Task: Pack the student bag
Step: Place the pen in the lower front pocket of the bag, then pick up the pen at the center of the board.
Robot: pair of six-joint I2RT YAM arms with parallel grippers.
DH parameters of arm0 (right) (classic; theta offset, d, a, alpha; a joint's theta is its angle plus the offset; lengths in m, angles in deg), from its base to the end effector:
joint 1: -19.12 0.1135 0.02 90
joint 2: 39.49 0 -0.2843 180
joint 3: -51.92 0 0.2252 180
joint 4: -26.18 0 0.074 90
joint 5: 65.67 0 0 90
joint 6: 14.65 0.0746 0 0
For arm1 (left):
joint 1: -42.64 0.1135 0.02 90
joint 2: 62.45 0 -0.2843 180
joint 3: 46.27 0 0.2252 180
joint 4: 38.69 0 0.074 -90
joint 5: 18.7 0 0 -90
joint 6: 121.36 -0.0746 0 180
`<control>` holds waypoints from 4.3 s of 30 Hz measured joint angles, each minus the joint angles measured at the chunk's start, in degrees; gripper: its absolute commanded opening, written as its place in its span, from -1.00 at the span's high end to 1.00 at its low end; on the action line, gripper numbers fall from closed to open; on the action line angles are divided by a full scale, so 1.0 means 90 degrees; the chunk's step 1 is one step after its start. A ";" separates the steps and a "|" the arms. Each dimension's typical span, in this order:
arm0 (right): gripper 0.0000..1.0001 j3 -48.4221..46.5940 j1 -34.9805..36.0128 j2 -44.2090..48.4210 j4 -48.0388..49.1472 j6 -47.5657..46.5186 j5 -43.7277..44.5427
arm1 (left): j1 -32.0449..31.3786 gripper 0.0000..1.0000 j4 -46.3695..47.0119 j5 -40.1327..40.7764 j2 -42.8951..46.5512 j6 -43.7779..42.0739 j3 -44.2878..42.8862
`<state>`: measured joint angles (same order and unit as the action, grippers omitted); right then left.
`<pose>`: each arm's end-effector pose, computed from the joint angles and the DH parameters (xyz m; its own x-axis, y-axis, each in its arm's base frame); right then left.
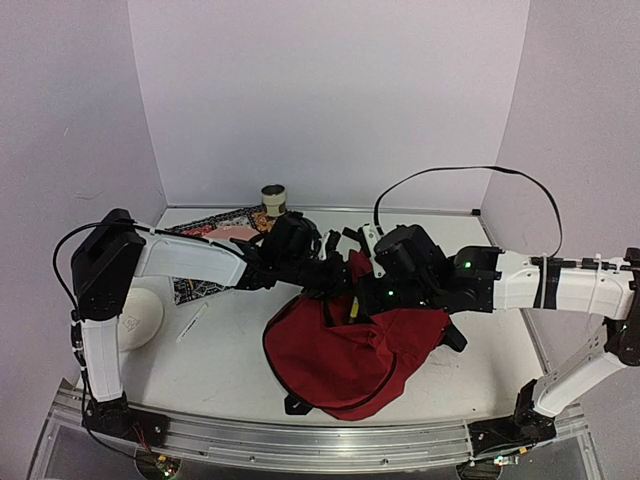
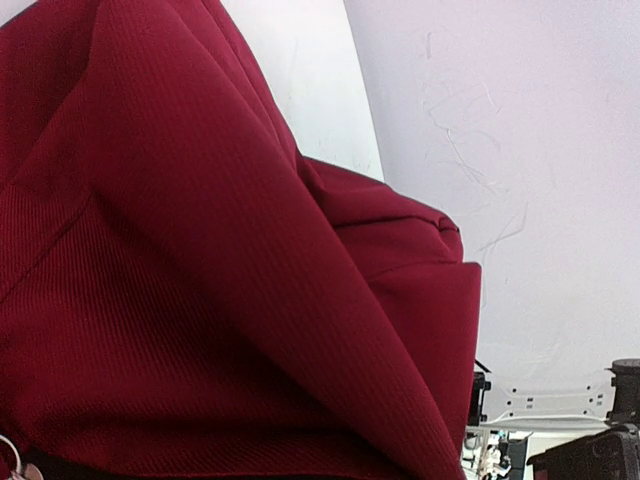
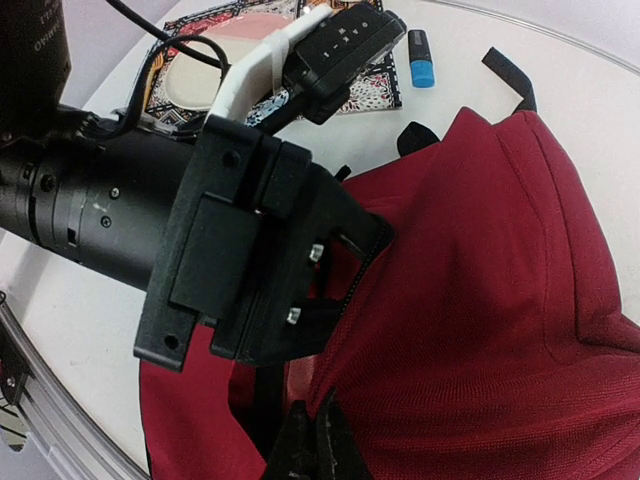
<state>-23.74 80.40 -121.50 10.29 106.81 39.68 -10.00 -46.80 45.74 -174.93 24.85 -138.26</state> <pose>0.1804 0.2881 0.3149 -0.5351 0.0709 -0.8418 -0.5260 0.7518 0.3976 0.2558 -0.3881 0.2297 -0.9485 0.0069 -0.3166 0.2852 0.4532 -0.8445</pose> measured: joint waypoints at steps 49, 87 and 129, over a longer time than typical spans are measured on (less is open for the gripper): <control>1.00 0.0209 -0.0013 0.0151 0.0198 -0.0024 0.0005 | 0.0101 -0.13 -0.3791 0.3569 0.2008 -0.1776 0.1177; 1.00 0.0209 -0.0013 0.0151 0.0198 -0.0120 -0.0044 | 0.3150 0.57 -0.5483 0.2995 0.1287 -0.3907 0.2052; 1.00 0.0209 -0.0013 0.0151 0.0200 -0.0180 -0.0091 | 0.0727 1.00 -0.2812 -0.0564 0.2463 -0.1721 0.1808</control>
<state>-21.86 80.29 -120.15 12.09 105.20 38.86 -3.45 -72.11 40.66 -152.76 9.35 -121.98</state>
